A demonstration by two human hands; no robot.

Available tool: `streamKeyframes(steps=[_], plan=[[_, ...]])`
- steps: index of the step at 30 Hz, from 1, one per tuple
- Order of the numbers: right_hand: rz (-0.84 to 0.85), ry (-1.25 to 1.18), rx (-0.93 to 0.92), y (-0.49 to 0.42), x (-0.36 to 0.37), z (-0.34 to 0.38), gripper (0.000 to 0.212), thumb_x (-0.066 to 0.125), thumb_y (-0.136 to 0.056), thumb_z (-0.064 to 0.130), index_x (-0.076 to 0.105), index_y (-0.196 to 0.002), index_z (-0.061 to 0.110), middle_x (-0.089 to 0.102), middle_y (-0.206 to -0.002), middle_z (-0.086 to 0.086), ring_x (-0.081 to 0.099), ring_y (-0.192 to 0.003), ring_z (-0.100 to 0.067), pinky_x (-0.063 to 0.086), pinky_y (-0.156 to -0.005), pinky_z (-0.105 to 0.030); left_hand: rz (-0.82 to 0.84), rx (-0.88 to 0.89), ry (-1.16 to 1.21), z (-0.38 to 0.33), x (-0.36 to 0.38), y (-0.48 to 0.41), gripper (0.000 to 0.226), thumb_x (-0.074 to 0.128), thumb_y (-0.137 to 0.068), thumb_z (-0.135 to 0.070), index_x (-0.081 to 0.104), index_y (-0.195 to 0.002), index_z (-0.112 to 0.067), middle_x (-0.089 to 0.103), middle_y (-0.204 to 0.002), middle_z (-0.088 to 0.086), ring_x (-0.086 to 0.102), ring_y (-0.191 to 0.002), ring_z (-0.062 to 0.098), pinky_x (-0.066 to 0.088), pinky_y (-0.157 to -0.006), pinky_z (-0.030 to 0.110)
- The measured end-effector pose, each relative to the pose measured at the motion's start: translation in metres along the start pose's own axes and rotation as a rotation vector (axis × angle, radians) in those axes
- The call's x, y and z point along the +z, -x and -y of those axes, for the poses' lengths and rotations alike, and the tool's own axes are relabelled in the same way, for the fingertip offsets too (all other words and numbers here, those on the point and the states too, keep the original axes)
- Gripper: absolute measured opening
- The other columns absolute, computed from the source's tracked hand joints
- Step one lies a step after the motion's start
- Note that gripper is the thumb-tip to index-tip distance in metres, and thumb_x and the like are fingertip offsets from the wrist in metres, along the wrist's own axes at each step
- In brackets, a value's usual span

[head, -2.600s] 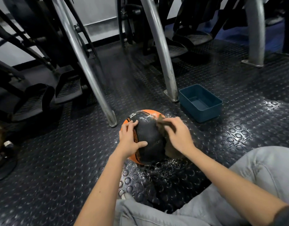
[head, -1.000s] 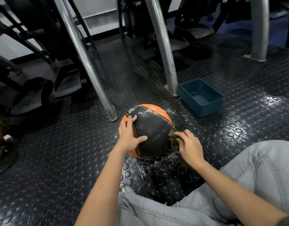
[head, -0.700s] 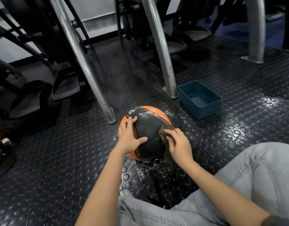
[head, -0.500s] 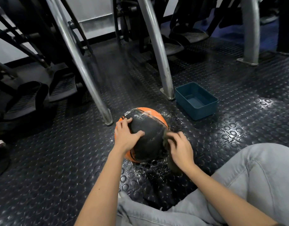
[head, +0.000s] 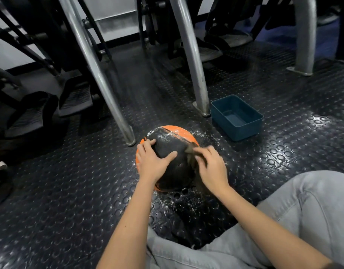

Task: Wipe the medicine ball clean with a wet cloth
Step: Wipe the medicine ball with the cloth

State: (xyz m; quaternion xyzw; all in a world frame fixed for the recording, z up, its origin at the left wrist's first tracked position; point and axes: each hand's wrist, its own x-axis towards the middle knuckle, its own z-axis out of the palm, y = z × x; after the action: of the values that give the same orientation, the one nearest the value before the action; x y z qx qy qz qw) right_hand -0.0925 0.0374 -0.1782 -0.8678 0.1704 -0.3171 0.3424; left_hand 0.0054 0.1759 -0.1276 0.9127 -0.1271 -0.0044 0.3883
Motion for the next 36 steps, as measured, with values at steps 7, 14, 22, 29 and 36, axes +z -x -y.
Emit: streamKeyframes(steps=[7, 14, 22, 29, 36], plan=[[-0.011, 0.056, -0.094, 0.018, 0.011, -0.002, 0.025, 0.048, -0.089, 0.019, 0.067, -0.106, 0.015, 0.061, -0.094, 0.0, 0.055, -0.083, -0.018, 0.041, -0.065, -0.03, -0.005, 0.002, -0.006, -0.001, 0.002, 0.0, 0.076, 0.076, -0.071, -0.047, 0.037, -0.131, -0.019, 0.028, -0.134, 0.002, 0.024, -0.132, 0.025, 0.021, -0.11, 0.042], [0.046, 0.116, -0.059, 0.011, -0.011, -0.011, 0.022, 0.063, -0.086, 0.006, 0.068, -0.106, 0.014, 0.059, -0.093, -0.004, 0.059, -0.085, -0.027, 0.041, -0.067, -0.036, 0.045, -0.005, -0.06, -0.018, 0.005, 0.004, 0.073, 0.073, -0.075, -0.049, 0.034, -0.131, -0.023, 0.024, -0.138, -0.001, 0.023, -0.134, 0.023, 0.023, -0.108, 0.048], [0.077, 0.092, 0.041, 0.039, 0.003, -0.015, 0.023, 0.062, -0.088, 0.007, 0.069, -0.108, 0.015, 0.06, -0.095, -0.002, 0.059, -0.087, -0.026, 0.041, -0.069, -0.034, 0.061, -0.026, -0.078, -0.021, 0.01, 0.0, 0.072, 0.064, -0.081, -0.052, 0.028, -0.138, -0.024, 0.021, -0.142, -0.001, 0.017, -0.137, 0.021, 0.013, -0.112, 0.055], [-0.009, -0.134, 0.083, 0.011, 0.004, 0.008, 0.019, 0.058, -0.091, 0.011, 0.064, -0.109, 0.014, 0.058, -0.1, 0.003, 0.057, -0.096, -0.018, 0.046, -0.084, -0.036, 0.047, -0.032, -0.064, -0.015, 0.007, -0.001, 0.073, 0.064, -0.081, -0.052, 0.028, -0.138, -0.025, 0.02, -0.144, -0.003, 0.017, -0.138, 0.02, 0.014, -0.113, 0.051], [0.052, -0.002, -0.142, 0.011, 0.004, 0.004, 0.019, 0.06, -0.086, 0.014, 0.066, -0.104, 0.013, 0.064, -0.096, -0.002, 0.062, -0.087, -0.024, 0.052, -0.075, -0.04, 0.037, 0.0, -0.074, -0.005, 0.006, 0.002, 0.075, 0.063, -0.081, -0.053, 0.027, -0.14, -0.024, 0.019, -0.144, -0.003, 0.016, -0.139, 0.022, 0.014, -0.113, 0.051]])
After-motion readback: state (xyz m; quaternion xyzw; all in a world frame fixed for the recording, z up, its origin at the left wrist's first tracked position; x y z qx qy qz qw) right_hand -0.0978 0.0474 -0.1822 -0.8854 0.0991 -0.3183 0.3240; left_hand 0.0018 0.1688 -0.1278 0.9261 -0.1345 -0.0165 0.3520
